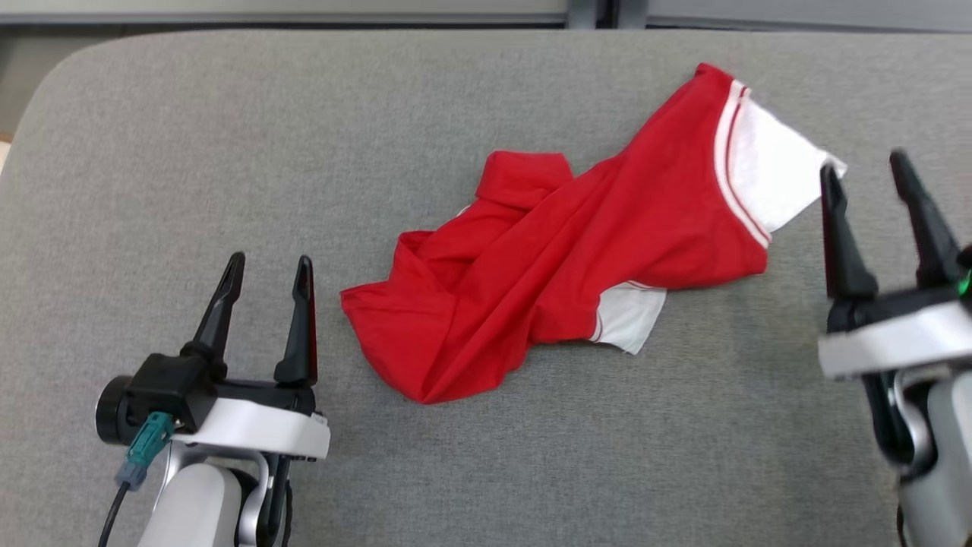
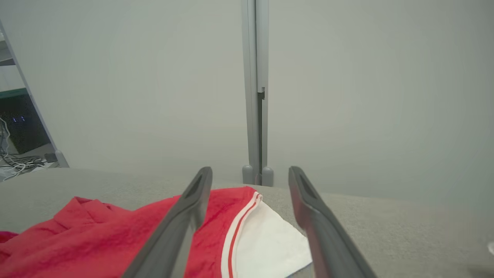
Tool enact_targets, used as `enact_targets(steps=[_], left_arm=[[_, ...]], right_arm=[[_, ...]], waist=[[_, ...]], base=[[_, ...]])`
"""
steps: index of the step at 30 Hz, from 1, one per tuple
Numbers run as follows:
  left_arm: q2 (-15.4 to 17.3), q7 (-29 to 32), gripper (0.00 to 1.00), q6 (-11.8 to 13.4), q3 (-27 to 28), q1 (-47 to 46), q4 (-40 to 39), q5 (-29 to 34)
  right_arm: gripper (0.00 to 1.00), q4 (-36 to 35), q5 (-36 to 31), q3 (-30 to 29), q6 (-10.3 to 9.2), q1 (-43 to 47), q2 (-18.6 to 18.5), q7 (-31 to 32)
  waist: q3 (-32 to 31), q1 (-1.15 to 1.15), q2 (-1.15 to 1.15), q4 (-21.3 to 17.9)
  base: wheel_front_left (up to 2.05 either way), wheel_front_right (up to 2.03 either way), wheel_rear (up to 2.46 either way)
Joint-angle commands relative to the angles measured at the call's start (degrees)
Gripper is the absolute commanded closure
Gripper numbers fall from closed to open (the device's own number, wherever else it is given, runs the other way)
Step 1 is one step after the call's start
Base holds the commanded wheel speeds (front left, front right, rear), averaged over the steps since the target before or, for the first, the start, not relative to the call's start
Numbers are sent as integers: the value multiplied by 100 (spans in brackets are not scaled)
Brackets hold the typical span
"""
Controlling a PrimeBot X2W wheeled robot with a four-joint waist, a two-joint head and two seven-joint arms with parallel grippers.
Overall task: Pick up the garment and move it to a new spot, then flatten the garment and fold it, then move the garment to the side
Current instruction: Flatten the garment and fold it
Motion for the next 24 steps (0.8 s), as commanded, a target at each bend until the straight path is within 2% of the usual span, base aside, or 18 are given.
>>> enact_targets(steps=[1, 10, 17, 24], left_arm=[[54, -24, 0, 24, 35, 53, 15, 39], [168, 14, 0, 80, 71, 552, 136, 47], [233, 121, 0, 127, 43, 685, 73, 5], [267, 168, 0, 135, 24, 684, 46, -27]], right_arm=[[0, -141, -66, -59, 0, 246, 63, 68], [0, -1582, -431, -645, 0, 2195, 699, 761], [0, -2059, -462, -758, 0, 2573, 839, 1026], [0, -2178, -461, -770, 0, 2600, 860, 1096]], waist=[[-201, 0, 0, -151], [-754, 0, 0, -411], [-834, 0, 0, -467], [-838, 0, 0, -466]], base=[[0, 0, 0], [0, 0, 0], [0, 0, 0], [0, 0, 0]])
